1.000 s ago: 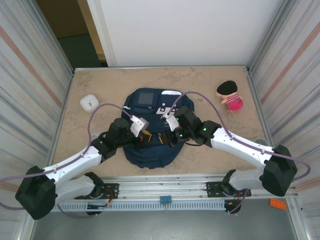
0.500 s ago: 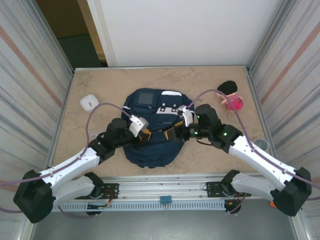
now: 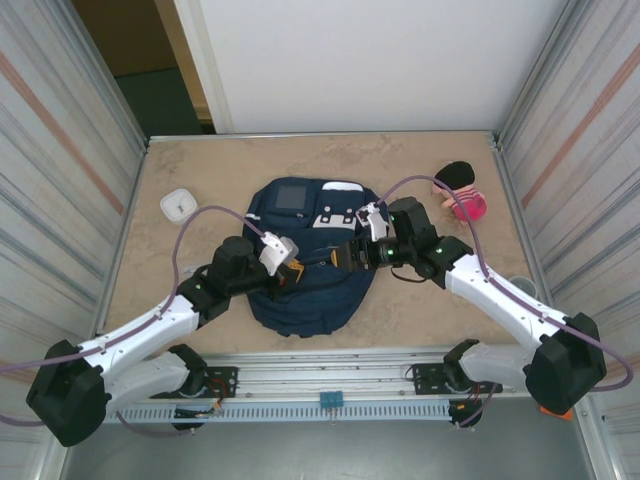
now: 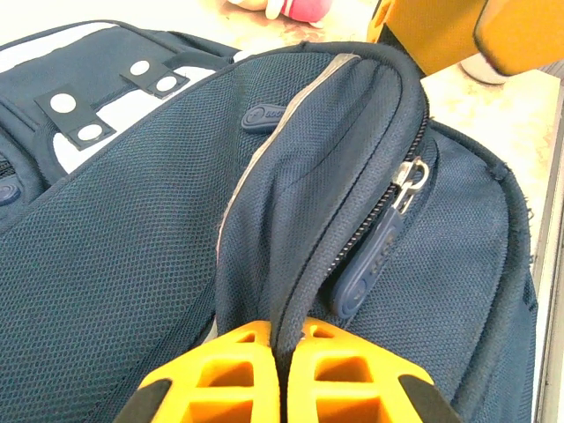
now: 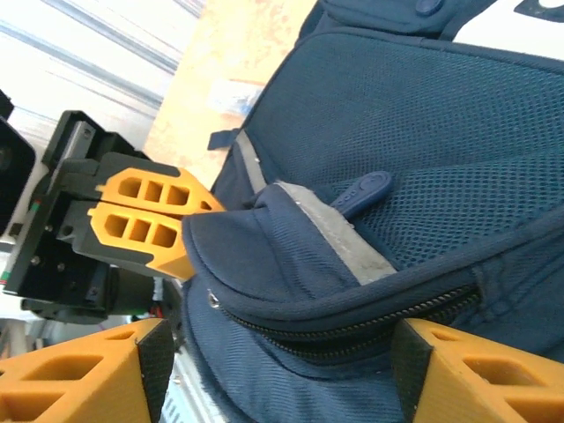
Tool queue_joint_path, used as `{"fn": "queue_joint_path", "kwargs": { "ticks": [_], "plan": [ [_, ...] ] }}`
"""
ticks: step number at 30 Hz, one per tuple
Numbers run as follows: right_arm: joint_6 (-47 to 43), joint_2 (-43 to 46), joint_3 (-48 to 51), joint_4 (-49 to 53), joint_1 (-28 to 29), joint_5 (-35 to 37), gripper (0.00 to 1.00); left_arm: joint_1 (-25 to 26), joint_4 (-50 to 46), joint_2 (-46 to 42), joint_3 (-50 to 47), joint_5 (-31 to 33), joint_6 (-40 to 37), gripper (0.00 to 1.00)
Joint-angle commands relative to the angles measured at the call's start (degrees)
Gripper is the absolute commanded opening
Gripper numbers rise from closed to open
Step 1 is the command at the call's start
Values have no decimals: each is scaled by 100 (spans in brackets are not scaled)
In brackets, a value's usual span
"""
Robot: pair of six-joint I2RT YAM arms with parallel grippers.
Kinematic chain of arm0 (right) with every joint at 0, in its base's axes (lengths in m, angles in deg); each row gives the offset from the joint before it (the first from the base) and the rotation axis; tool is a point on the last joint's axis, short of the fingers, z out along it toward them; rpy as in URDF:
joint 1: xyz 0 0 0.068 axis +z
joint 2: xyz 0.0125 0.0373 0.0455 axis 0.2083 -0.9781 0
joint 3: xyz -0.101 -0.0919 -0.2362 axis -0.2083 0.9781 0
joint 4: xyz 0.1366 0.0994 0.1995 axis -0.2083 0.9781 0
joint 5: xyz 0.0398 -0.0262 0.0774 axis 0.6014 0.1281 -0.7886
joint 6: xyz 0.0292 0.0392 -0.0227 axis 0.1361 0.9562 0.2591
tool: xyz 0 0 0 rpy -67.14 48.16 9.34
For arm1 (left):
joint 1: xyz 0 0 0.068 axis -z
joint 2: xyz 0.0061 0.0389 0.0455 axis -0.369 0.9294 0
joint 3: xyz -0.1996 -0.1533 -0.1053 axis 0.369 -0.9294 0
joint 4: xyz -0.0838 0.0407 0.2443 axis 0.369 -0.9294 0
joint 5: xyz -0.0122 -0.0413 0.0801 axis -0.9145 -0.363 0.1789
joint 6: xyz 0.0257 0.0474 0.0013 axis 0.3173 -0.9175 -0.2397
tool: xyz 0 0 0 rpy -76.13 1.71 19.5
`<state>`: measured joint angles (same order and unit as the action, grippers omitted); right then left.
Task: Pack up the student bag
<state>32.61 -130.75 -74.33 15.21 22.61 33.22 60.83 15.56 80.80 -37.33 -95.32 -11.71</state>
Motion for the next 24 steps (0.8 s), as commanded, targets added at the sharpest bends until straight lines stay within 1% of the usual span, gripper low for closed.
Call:
{"fn": "queue_joint_path", "kwargs": {
  "ticks": [1, 4, 7, 10, 12, 14, 15, 18, 19, 21, 23, 24],
  "plan": [
    [430, 60, 110, -365, 70, -261, 67, 36, 612, -218, 178, -392, -68, 4],
    [601, -40, 101, -573, 83, -294, 67, 28, 567, -132, 227, -513, -84, 4],
    [643, -151, 2, -578, 98, -211, 65, 28, 503, -65, 287, -607, -100, 5],
    [107, -33, -125, -278, 279, 196, 65, 29, 395, -65, 328, -639, -111, 5],
    [-513, 187, -129, -133, 417, 591, 66, 37, 284, -116, 364, -616, -184, 5],
    [-1192, 480, 8, -262, 506, 813, 68, 29, 184, -178, 375, -572, -270, 0],
    [-1523, 617, 105, -386, 516, 816, 70, 26, 123, -206, 398, -563, -315, 0],
    [-2726, 917, 366, -752, 471, 733, 73, 20, -37, -332, 401, -559, -452, 0],
    [-3191, 913, 393, -779, 405, 559, 73, 20, -68, -375, 377, -542, -503, 0],
    [-4291, 784, 381, -563, 286, 14, 71, 19, -139, -449, 356, -502, -599, 0],
    [-5284, 539, 250, -219, 281, -88, 68, 6, -133, -520, 296, -464, -696, 0],
    [-5585, 414, 184, -124, 280, -67, 67, 2, -124, -534, 281, -452, -728, 0]
  ]
}}
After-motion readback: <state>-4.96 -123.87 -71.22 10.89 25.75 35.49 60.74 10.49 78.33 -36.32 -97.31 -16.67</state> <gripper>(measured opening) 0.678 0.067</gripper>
